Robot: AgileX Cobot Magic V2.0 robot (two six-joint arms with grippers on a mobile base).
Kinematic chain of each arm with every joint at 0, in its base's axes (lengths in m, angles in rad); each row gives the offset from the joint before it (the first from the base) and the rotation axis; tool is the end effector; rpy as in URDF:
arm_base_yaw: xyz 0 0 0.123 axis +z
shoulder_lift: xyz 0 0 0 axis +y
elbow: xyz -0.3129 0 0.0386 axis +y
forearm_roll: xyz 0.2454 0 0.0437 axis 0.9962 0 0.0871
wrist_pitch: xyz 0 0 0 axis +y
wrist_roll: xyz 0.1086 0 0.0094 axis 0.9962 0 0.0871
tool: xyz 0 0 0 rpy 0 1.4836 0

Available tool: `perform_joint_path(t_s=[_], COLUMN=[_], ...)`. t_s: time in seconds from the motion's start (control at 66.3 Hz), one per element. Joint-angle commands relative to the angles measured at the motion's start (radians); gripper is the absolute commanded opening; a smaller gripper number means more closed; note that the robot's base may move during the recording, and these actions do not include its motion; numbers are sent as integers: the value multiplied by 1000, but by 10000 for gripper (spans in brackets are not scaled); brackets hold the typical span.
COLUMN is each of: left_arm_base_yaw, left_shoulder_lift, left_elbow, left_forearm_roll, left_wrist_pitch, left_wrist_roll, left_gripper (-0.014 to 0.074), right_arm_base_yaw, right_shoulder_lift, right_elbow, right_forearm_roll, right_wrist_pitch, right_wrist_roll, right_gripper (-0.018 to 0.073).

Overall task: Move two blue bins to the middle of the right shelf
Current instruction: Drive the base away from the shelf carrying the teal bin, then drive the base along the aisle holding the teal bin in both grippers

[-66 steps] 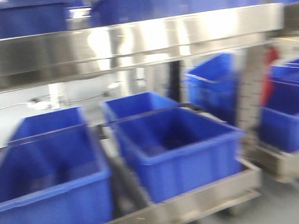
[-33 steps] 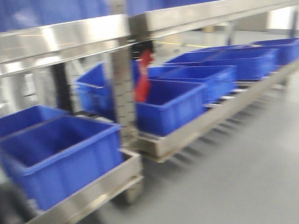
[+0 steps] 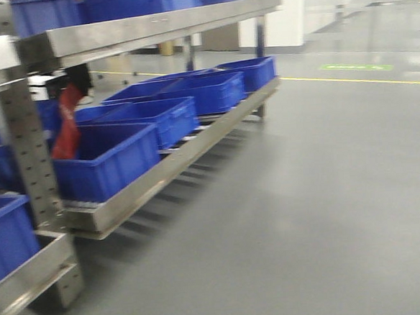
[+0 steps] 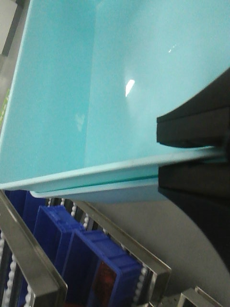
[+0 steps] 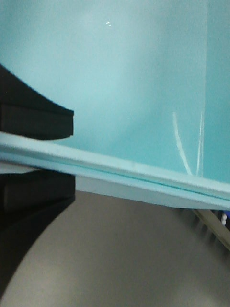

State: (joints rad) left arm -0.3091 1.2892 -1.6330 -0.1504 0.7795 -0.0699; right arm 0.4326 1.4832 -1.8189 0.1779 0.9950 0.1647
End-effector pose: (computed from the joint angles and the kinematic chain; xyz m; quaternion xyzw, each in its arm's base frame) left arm 0.2523 -0.0926 0.5216 0.0841 0.8124 -0.1804 0.5480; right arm 0.2832 0.1486 0.5024 -0.1101 0.8675 0.2250 0.4298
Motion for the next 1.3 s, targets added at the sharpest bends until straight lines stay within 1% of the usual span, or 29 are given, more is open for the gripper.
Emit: perform_joint_path(t_s=[0.0,1.282], left_arm_base_yaw=[-6,-6], left_shoulder_lift=[-13,-13], left_elbow=[-16,-16], left_forearm_roll=[-47,-47], left_wrist_pitch=[-71,-71], left_wrist_roll=[16,16], left_gripper=[-111,-111], right_arm_base_yaw=[6,6], right_shoulder_lift=[-17,-17], right_elbow=[-16,-16], right_forearm_roll=[53,53], right_wrist_pitch=[-92,-92], right_wrist_roll=[-23,-23], right_gripper=[-153,-153])
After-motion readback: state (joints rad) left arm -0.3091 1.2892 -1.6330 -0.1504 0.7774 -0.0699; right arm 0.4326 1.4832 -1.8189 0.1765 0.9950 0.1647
